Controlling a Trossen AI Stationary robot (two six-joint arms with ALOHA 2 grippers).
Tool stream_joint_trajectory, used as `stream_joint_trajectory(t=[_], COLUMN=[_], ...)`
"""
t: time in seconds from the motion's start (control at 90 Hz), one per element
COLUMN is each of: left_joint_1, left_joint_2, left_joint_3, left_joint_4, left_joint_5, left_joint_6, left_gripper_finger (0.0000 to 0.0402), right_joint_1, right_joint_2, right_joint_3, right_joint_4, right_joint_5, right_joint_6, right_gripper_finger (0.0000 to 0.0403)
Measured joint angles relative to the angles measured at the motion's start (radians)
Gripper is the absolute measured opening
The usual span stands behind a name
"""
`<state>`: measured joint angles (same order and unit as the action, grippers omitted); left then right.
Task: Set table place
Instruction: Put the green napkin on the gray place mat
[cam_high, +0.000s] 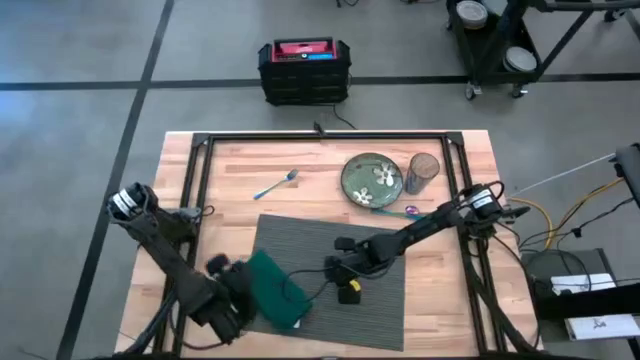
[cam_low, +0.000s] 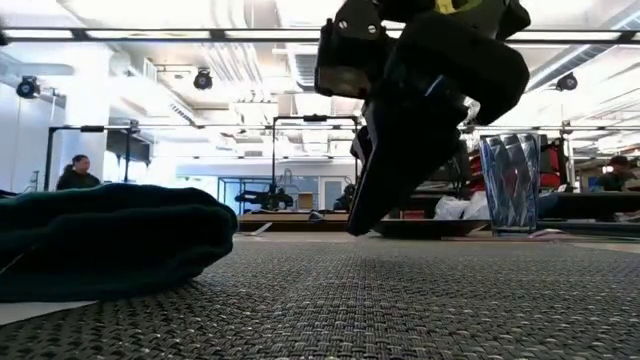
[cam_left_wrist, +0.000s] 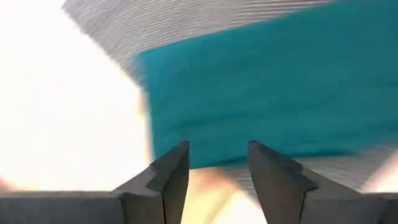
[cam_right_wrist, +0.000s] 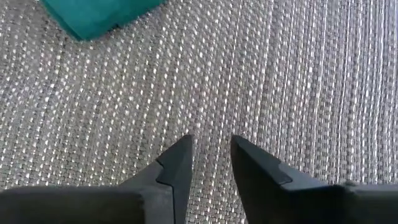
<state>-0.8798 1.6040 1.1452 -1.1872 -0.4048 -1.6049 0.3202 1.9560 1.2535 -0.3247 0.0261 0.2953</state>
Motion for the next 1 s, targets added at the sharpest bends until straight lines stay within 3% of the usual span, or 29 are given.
stream_joint_trajectory(t=[0.122,0.289,0.511,0.856,1.0], left_joint_1=[0.054,0.16,0.249,0.259,0.26], left_joint_2=[-0.117,-0.324,-0.528,-0.497,-0.452], left_joint_3=[-0.14,-0.373,-0.628,-0.742,-0.716], left_joint_4=[0.081,0.306,0.579,0.837,0.855], left_joint_5=[0.0,0.055,0.165,0.221,0.234], left_joint_6=[-0.021,0.079,0.175,0.285,0.375], left_gripper_finger=[0.0188,0.0225,0.0239,0.0202,0.0148], right_joint_1=[-0.008,-0.007,0.002,0.009,0.009], right_joint_2=[0.0,0.0,-0.007,-0.005,-0.005], right_joint_3=[-0.015,-0.037,-0.098,-0.154,-0.153], right_joint_4=[0.001,0.002,0.071,0.203,0.2], right_joint_5=[0.0,0.0,0.004,0.008,0.008], right_joint_6=[0.018,0.027,0.046,0.032,0.019], right_gripper_finger=[0.0126,0.0151,0.0169,0.0156,0.0147])
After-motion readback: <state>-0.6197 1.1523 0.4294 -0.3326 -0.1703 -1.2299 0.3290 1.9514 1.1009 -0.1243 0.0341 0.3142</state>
